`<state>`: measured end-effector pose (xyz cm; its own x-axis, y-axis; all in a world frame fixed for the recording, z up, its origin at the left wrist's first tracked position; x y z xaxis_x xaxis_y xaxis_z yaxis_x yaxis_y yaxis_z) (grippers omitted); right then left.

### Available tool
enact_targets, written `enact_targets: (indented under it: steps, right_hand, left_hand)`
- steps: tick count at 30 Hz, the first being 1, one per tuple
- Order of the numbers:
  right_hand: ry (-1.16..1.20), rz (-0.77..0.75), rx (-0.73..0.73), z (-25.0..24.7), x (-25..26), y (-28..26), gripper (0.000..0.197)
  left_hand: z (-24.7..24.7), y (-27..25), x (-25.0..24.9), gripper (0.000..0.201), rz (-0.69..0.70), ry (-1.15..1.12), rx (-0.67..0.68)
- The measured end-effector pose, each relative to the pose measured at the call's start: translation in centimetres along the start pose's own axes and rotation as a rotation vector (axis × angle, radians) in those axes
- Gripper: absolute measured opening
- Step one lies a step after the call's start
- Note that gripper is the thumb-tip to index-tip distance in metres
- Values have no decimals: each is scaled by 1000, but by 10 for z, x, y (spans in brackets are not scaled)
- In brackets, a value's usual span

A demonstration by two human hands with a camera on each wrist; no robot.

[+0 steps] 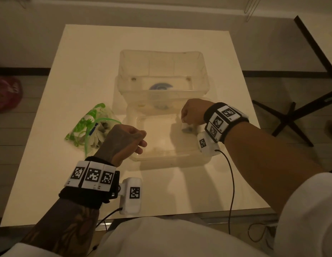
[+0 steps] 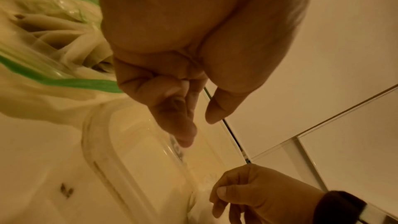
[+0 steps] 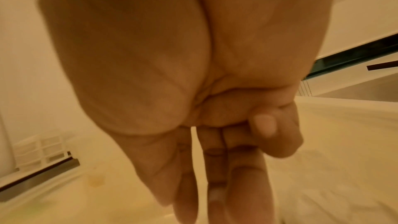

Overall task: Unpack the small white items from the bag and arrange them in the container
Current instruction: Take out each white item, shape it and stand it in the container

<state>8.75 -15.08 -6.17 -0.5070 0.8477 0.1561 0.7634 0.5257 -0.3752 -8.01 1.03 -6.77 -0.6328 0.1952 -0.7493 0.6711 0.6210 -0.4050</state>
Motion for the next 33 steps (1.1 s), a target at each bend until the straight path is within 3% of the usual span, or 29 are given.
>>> enact_targets:
  steps: [5,8,14,19,23,33]
  right_hand:
    - [219,21,-91,-6,7,-9,15]
    - [272,-25,-93,-3,24,-14,14]
    - [265,-88,-70,3,52,-20,17]
    - [262,-99,-51,6,59,-26,18]
    - [250,-106,-46,7,61,-29,18]
    - [268,-112,-47,14,61,-33,18]
  left_hand:
    - [-19,8,16,17,177,295,-255]
    - [-23,20,32,20,153,438,-340]
    - [-13,37,63,58,195,577,-408]
    - [-10,50,70,59,129,568,-347]
    - [-13,58,70,55,-11,535,-326]
    - [-22,56,78,34,126,606,-283]
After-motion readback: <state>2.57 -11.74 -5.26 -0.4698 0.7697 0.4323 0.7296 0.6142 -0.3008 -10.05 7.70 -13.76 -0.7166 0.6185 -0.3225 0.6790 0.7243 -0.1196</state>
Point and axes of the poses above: each hand's wrist, its own y-axis towards the middle knuckle, its own z-axis out of the palm, x = y × z, the point moved 3 cm from there along y, towards the middle knuckle, and after that the axes turned 14 degrees about -x, right-handed, at the moved point
